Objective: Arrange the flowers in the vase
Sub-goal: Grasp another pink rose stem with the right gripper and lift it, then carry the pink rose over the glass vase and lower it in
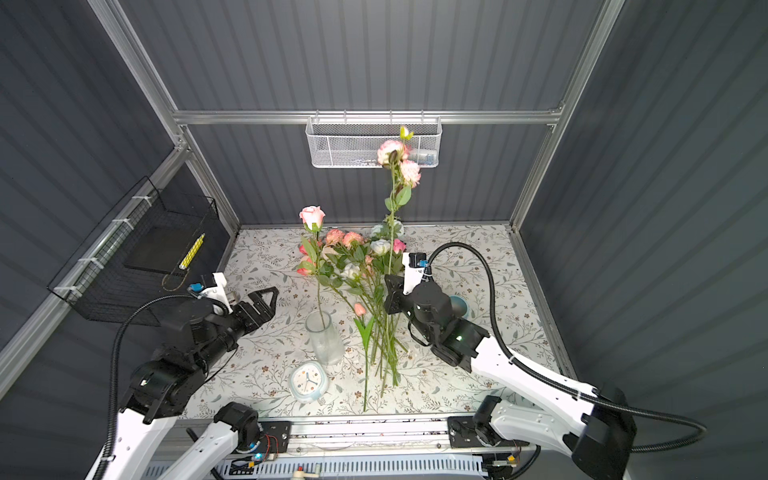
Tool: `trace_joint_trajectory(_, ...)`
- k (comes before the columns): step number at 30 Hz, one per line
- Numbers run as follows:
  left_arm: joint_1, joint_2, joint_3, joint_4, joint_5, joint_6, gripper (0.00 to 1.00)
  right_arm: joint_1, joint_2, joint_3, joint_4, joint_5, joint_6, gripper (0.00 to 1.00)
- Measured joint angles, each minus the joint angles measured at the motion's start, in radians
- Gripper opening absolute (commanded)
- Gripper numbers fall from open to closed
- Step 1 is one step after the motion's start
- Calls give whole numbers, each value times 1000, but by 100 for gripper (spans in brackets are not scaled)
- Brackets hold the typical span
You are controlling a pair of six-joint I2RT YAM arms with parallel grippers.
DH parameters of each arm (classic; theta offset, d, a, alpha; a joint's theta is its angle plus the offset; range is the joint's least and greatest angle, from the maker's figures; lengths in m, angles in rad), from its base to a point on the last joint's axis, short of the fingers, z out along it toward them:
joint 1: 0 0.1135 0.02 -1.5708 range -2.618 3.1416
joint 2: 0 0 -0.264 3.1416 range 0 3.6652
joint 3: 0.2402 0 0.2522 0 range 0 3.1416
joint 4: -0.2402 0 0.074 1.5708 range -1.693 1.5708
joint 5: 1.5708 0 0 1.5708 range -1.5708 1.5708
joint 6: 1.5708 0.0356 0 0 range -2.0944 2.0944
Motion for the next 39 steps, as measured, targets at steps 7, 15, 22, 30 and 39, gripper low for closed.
trace_joint_trajectory(7,0,-49,76,209,209,60,89,202,8,160,31,-95,-211,0)
trace_joint_trajectory(15,0,33,130,388,452,68,80,317,155,347,37,-228,-276,0)
trace_joint_trajectory(22,0,65,130,458,560,47,62,353,254,365,30,-301,-274,0)
trace_joint_trajectory(30,0,76,135,482,592,36,9,355,283,410,0,-329,-273,0)
trace_joint_trajectory(39,0,119,249,382,511,97,0,354,248,385,-2,-277,-280,52)
